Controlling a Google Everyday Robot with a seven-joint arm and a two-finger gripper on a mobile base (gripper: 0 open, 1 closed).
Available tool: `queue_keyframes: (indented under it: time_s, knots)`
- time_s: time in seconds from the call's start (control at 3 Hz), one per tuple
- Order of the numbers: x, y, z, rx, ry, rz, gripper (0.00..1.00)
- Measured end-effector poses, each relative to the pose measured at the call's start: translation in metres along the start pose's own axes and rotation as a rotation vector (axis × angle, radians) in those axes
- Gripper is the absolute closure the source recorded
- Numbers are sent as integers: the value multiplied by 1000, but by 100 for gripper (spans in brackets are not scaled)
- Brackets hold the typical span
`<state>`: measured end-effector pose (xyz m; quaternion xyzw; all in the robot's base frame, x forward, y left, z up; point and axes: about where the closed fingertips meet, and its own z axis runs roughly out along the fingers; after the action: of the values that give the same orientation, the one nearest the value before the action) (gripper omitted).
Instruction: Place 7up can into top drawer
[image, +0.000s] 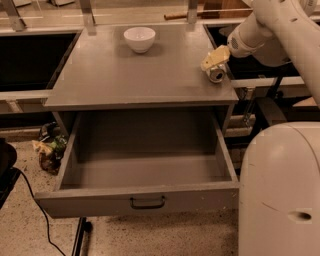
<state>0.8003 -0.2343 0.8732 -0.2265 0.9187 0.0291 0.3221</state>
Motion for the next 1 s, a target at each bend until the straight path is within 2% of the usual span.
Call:
queue_keyframes:
  time_s: [0.33, 1.0]
  knots:
    - [-2, 4, 11, -3, 16, -11, 0]
    - [-1, 9, 25, -8, 49, -26, 43]
